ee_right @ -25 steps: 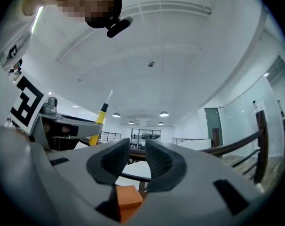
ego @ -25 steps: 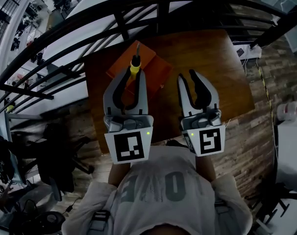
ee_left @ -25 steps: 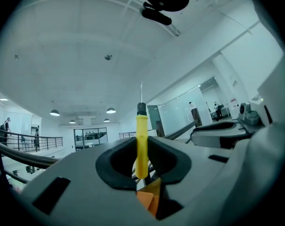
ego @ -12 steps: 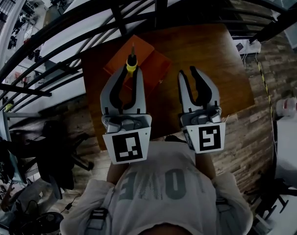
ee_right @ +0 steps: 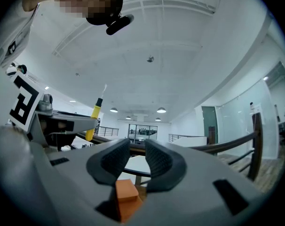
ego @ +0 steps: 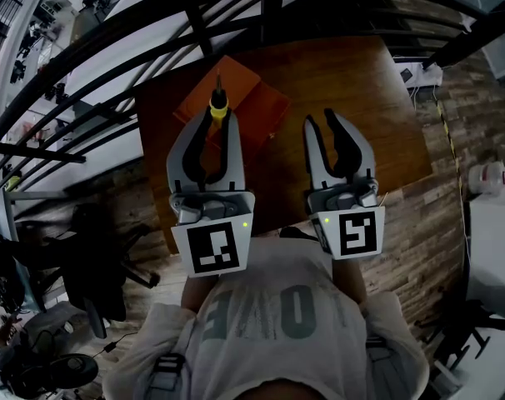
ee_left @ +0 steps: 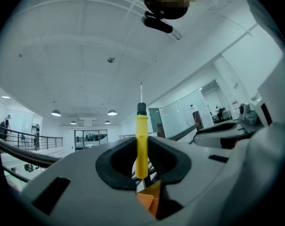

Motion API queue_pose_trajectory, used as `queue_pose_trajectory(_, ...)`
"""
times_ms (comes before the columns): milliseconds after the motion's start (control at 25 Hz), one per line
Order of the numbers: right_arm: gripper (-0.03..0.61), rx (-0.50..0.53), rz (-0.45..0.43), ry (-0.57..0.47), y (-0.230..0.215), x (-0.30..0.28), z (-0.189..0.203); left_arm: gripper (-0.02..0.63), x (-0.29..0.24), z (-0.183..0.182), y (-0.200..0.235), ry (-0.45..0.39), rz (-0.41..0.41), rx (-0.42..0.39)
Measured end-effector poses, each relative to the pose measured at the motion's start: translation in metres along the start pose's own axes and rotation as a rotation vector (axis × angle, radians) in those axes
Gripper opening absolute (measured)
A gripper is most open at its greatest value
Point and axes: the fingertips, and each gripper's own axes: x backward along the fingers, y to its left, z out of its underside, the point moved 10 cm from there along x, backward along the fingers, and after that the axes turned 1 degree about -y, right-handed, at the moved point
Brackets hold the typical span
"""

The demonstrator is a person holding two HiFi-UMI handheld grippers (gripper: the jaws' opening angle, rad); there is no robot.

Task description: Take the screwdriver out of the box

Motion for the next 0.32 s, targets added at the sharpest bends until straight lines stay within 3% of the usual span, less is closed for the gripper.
queue_pose_trajectory(320, 0.11, -0.004, -0.017, -0.032, 0.0019, 0.0015, -0.0036, 0.08, 0.0012, -0.0017, 0.0007, 0.001, 0.001, -0.002)
